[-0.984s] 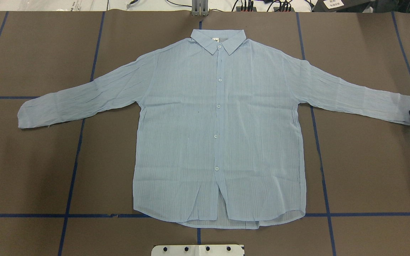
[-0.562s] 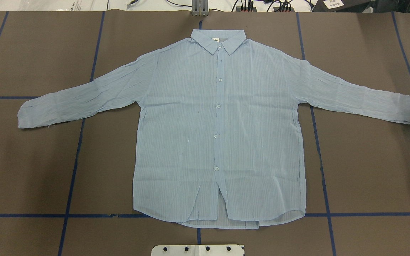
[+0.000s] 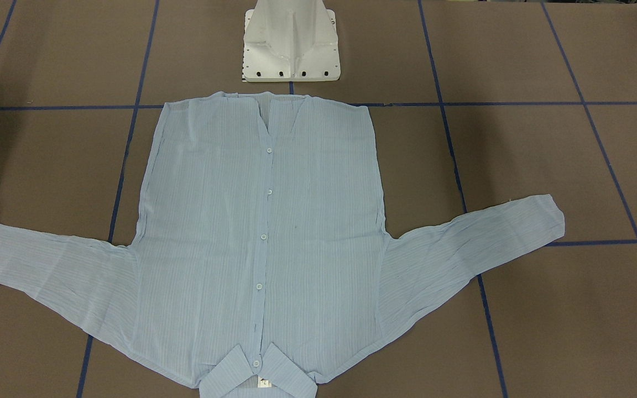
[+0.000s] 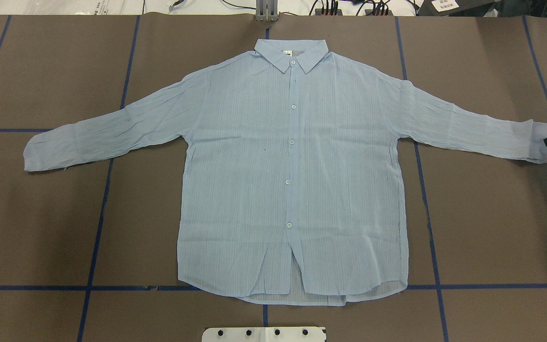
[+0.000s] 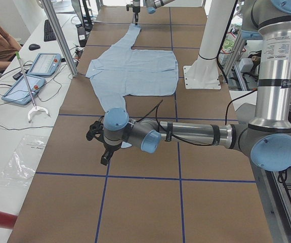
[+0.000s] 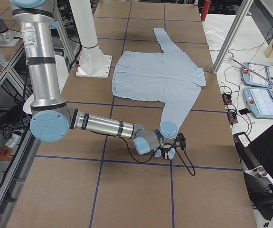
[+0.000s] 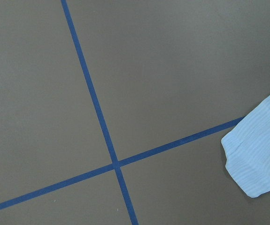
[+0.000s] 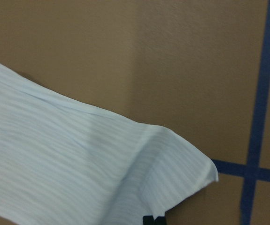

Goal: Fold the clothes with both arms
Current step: 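Grasp the cuff of the sleeve nearest the right gripper, then lift the sleeve and carry it across the shirt chest with the right gripper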

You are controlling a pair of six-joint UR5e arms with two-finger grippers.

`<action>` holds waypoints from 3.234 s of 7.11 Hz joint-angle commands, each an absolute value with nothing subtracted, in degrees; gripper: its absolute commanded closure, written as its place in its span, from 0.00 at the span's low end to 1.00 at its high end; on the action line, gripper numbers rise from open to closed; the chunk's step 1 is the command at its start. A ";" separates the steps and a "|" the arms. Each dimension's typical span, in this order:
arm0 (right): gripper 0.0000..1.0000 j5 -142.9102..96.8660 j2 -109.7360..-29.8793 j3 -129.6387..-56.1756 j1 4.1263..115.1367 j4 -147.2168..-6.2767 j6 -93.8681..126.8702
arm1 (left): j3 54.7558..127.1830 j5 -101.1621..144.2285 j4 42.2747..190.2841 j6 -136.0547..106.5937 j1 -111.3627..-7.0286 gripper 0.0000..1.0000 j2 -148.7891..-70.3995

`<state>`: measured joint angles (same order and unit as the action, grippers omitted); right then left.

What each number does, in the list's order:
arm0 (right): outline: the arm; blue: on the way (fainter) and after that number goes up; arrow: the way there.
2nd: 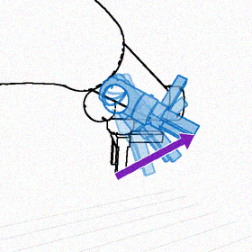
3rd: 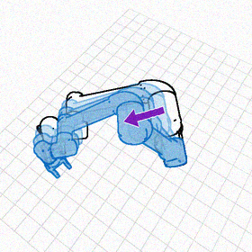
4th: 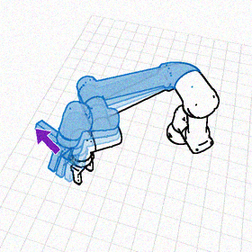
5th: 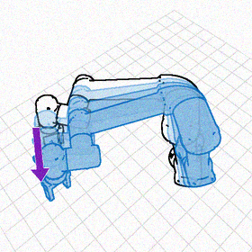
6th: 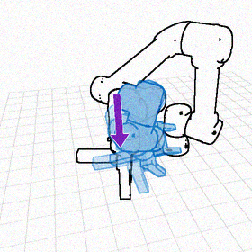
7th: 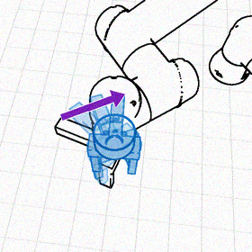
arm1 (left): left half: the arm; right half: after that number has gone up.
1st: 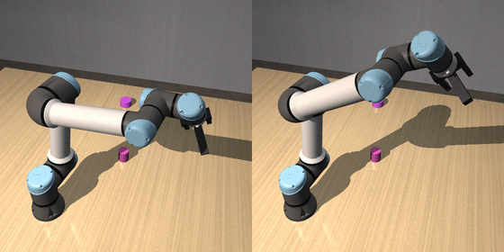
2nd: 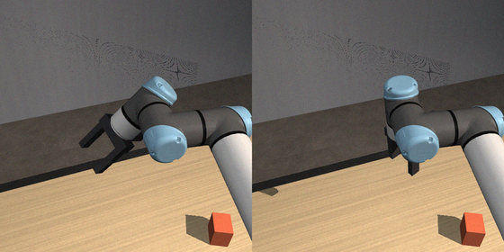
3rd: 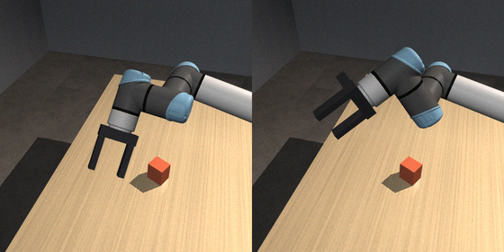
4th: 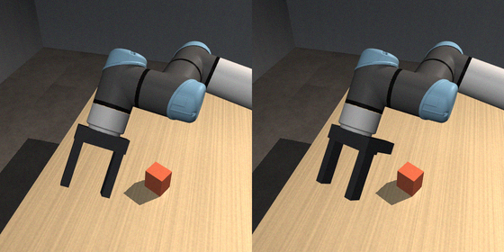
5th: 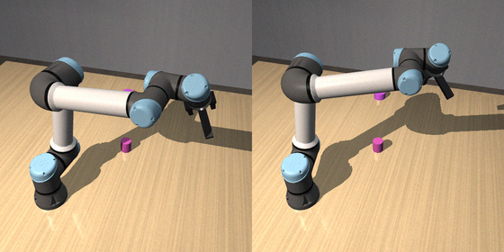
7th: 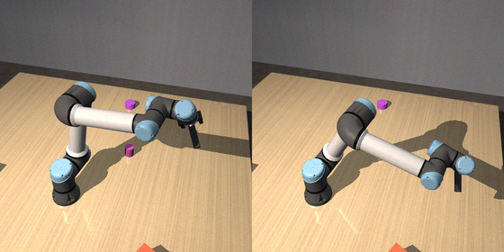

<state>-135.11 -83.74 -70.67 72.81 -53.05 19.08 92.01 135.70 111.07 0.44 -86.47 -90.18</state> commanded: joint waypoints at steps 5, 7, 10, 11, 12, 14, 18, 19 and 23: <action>1.00 -148.97 -68.25 -83.05 71.91 -52.65 51.26 | 91.49 135.62 111.01 0.35 -86.48 0.00 -89.74; 1.00 -147.92 -60.69 -84.55 65.85 -52.99 60.18 | 91.49 135.62 111.01 0.35 -86.48 0.00 -89.65; 1.00 -134.08 -49.96 -82.81 56.11 -53.09 65.91 | 90.44 135.62 111.09 0.44 -86.48 0.00 -89.65; 1.00 -131.42 -45.40 -78.70 53.99 -53.09 68.27 | 90.35 135.62 111.09 0.44 -86.48 0.00 -89.65; 1.00 -128.00 -42.74 -76.49 52.31 -53.09 68.81 | 90.18 135.62 111.09 0.44 -86.48 0.00 -89.65; 1.00 -125.17 -41.93 -76.03 50.02 -53.17 68.82 | 90.18 135.62 111.09 0.44 -86.48 0.00 -89.65; 1.00 -120.94 -34.49 -64.13 43.78 -53.26 68.64 | 90.18 135.62 111.09 0.35 -86.48 0.00 -89.65; 1.00 -119.28 -31.84 -59.29 42.46 -53.26 68.29 | 90.18 135.62 111.09 0.35 -86.48 0.00 -89.65; 0.01 -109.54 -22.42 -46.32 35.70 -53.09 67.32 | 90.18 135.62 111.09 0.35 -86.48 0.00 -89.82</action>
<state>-113.09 -24.62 -48.50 37.94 -53.22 67.55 90.17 135.62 111.09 0.35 -86.48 -89.73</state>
